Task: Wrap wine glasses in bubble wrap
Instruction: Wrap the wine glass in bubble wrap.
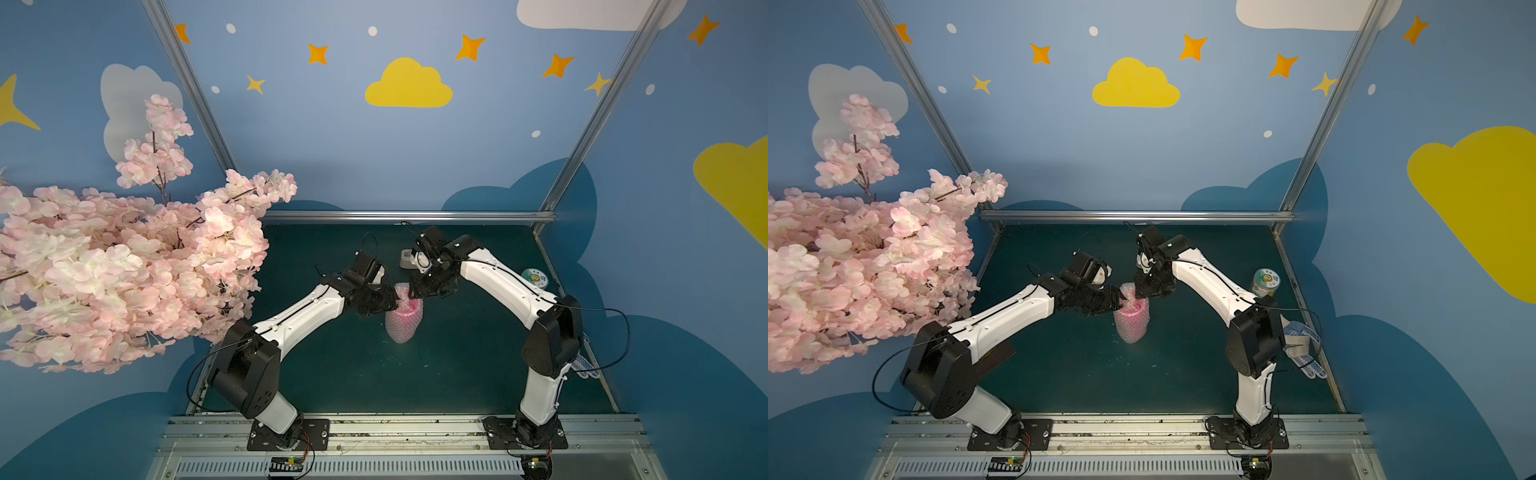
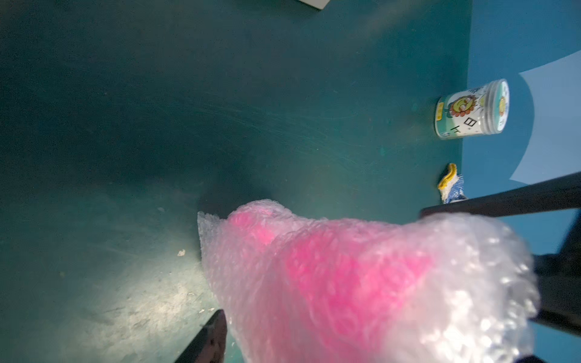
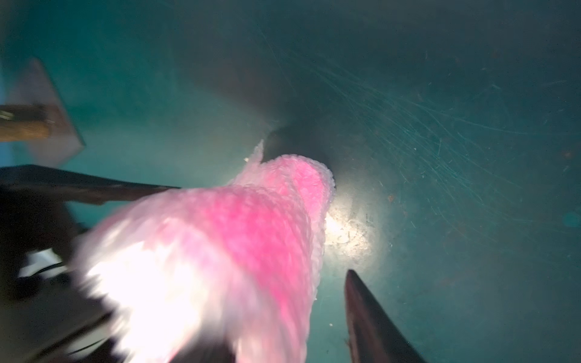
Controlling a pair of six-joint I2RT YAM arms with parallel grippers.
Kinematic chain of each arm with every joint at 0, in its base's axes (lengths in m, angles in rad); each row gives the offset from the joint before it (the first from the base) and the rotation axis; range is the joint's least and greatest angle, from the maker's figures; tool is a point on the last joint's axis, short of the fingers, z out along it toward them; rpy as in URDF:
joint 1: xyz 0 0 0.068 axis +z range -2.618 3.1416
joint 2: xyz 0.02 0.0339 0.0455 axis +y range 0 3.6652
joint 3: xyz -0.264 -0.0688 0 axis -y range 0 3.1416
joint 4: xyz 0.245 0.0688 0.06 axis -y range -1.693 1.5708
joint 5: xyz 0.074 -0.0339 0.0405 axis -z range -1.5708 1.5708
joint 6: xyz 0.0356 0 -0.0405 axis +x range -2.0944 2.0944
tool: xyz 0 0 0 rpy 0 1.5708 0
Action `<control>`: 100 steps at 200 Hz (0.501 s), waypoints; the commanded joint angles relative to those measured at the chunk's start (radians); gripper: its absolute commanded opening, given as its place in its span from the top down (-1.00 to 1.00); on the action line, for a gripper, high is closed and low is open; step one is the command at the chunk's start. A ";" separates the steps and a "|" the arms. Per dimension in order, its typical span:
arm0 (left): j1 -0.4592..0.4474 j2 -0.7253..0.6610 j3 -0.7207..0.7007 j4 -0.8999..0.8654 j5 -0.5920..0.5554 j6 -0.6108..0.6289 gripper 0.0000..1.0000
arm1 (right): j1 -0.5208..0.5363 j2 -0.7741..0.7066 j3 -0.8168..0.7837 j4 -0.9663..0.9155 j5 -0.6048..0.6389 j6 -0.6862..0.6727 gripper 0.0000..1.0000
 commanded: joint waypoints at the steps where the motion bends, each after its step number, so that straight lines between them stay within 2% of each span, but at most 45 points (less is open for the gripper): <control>1: -0.010 0.034 0.020 -0.127 -0.103 0.074 -0.21 | -0.011 -0.045 0.024 -0.003 -0.082 -0.007 -0.09; 23: -0.026 0.063 0.053 -0.145 -0.123 0.098 -0.20 | 0.011 0.006 0.019 0.000 -0.084 0.001 -0.11; 43: -0.049 0.091 0.087 -0.188 -0.158 0.117 -0.18 | 0.023 0.006 -0.051 0.068 -0.084 0.037 -0.12; 65: -0.046 0.074 0.082 -0.189 -0.165 0.102 -0.20 | 0.035 0.053 -0.082 0.055 -0.035 0.049 -0.04; 100: 0.015 -0.016 0.091 -0.174 -0.059 0.067 -0.39 | 0.040 0.063 -0.152 0.071 0.023 0.044 0.02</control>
